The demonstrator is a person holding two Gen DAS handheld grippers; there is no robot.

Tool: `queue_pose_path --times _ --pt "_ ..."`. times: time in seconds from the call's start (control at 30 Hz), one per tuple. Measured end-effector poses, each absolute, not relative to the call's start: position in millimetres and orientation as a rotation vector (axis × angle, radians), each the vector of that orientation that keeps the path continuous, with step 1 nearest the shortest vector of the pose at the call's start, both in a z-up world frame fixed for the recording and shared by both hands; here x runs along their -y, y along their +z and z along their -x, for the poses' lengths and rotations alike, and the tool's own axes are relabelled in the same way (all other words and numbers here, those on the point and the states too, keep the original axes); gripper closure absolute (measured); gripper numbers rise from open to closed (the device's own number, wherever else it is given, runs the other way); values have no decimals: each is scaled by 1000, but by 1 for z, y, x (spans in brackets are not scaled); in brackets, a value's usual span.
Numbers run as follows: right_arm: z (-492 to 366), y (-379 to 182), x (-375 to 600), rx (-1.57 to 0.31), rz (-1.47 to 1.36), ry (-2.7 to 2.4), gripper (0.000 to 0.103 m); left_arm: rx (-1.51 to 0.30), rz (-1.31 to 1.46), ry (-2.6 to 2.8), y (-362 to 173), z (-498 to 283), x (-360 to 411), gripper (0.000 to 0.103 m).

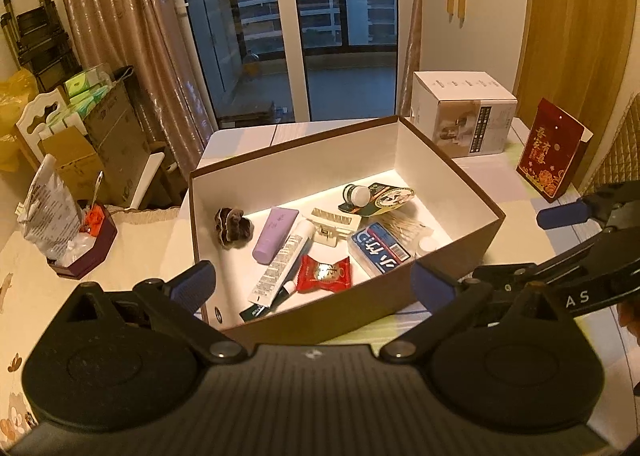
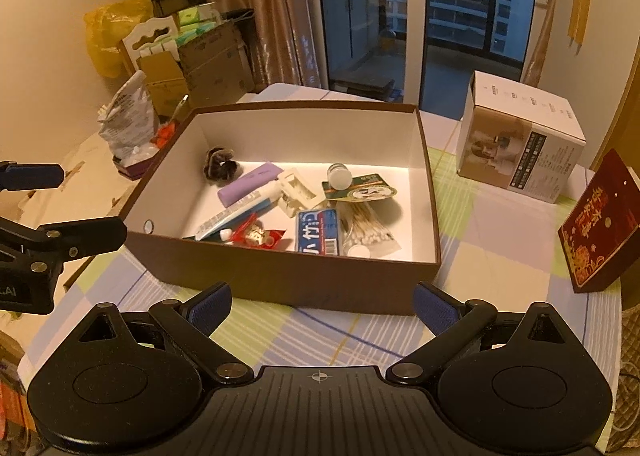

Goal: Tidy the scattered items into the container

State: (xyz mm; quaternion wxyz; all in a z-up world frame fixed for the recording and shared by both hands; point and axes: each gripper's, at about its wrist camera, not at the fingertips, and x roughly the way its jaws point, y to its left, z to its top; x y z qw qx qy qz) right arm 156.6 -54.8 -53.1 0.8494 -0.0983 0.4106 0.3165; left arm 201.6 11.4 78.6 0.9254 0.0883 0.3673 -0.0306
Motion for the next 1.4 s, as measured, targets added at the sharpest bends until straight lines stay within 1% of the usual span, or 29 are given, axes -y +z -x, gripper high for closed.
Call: queue_pose_path --times 0.37,1.4 --pt "-138 -48 63 -855 212 693 1 -738 -157 -35 85 -173 -5 1" --pt "-97 -44 88 -800 220 708 1 -734 -126 45 76 -113 9 1"
